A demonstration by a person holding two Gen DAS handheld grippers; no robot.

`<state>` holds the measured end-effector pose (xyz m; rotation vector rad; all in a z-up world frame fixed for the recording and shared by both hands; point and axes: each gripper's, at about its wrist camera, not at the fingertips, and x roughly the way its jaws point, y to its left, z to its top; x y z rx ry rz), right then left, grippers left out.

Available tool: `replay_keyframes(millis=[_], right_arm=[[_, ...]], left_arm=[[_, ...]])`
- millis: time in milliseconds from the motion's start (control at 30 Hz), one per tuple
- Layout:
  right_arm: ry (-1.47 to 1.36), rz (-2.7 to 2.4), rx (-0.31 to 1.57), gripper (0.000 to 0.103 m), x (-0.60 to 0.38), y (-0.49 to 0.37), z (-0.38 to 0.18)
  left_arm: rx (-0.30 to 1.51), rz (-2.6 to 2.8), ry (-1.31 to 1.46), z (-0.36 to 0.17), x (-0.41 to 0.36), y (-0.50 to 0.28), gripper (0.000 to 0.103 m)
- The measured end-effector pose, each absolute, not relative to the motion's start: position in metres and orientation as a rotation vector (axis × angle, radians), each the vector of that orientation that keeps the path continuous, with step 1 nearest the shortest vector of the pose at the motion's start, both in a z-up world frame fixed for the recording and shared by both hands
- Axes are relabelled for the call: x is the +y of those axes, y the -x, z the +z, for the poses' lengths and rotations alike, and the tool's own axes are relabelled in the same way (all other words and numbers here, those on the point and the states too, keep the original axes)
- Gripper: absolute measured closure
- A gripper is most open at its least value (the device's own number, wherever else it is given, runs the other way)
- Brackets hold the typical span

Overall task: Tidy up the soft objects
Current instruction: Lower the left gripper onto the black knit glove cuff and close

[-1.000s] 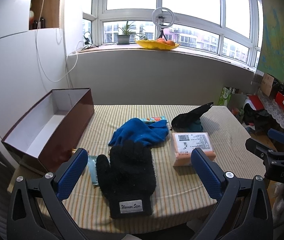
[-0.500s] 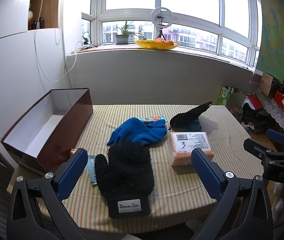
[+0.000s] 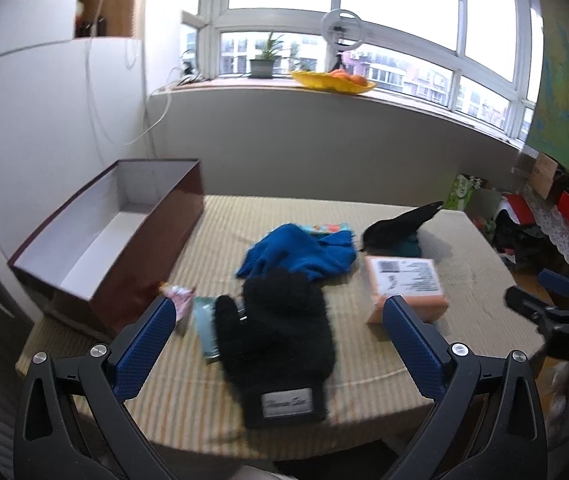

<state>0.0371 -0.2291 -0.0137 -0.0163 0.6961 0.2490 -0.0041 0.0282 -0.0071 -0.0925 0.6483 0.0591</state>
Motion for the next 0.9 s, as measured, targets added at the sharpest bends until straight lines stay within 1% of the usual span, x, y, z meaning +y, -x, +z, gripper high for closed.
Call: replay_keyframes(millis=[267,367,567,900], right_arm=[[-0.103,0.348,0.736,0.0,-0.244,-0.044,-0.029],[-0.1,0.373,0.753,0.0,-0.239,-0.045,-0.033],[-0.01,0.433,0.797,0.0,-0.207,-0.048,-0.043],[0.072,0.497,0.871,0.0,-0.162,-0.051,-0.063]], left_arm=[[0.724,0.108,0.16,-0.03,0.077,0.02,0.001],[0.766,0.096,0.199,-0.042,0.087,0.023,0.001],[0.838,0.073,0.172,-0.061,0.077,0.017,0.004],[0.859,0.033,0.098,-0.065,0.056,0.007,0.004]])
